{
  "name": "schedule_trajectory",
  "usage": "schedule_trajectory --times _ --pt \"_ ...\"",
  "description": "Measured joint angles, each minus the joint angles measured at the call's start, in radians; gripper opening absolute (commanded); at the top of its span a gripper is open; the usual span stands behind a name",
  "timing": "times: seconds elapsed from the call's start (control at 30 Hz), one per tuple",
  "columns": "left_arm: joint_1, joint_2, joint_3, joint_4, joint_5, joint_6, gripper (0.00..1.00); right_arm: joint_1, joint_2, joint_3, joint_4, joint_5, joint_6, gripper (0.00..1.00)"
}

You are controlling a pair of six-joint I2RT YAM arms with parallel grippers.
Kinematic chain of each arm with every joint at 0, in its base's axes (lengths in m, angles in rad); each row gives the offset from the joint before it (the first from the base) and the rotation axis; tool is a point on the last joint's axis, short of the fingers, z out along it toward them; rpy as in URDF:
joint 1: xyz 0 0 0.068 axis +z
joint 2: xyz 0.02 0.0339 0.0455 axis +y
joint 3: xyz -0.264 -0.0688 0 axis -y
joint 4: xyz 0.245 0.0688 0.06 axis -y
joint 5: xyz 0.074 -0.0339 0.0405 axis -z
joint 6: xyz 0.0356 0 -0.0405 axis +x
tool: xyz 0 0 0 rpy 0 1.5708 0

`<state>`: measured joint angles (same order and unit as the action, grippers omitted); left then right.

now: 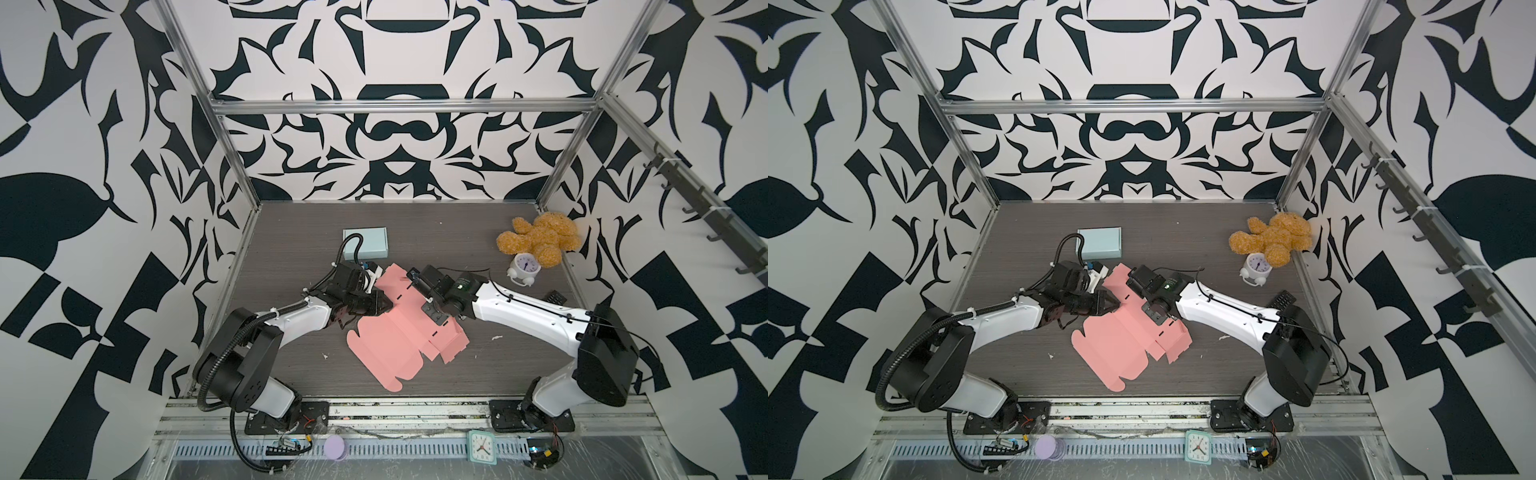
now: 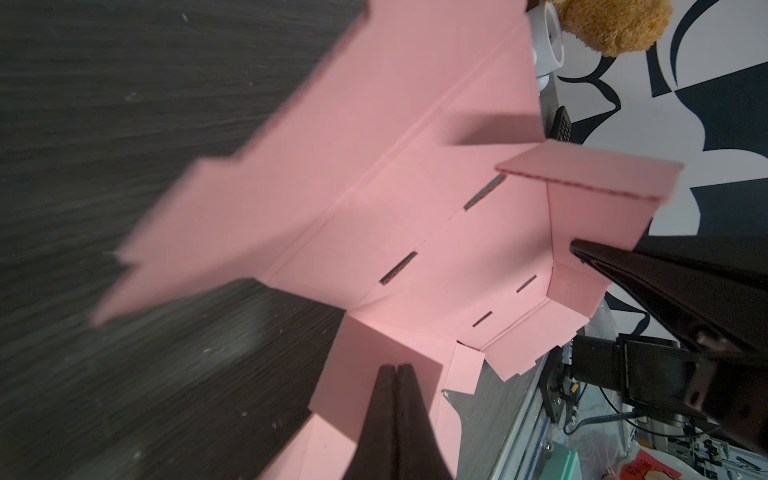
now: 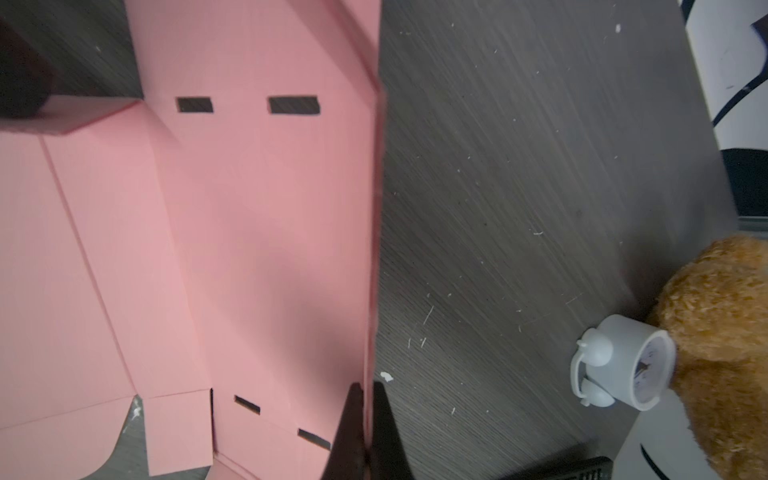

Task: Fold the paper box

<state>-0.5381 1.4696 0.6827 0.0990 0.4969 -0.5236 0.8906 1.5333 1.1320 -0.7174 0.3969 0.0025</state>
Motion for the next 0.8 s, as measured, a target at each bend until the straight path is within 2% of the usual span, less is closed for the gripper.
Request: schedule_trajectory --times 0.47,0.67,0.8 --pt "0.140 -0.225 -0.031 -0.012 -0.003 0.023 0.00 0.067 -0.040 -0.028 0.086 0.213 -0.181 0.00" --pt "0.228 -0.228 -0.033 0.010 0.006 0.016 0.00 0.114 -0.034 -0.028 0.134 0.307 -0.253 0.00" --pt "0.257 -0.174 -0.033 0.068 0.014 0.011 0.00 0.140 0.000 -0.028 0.164 0.349 -0.292 0.00"
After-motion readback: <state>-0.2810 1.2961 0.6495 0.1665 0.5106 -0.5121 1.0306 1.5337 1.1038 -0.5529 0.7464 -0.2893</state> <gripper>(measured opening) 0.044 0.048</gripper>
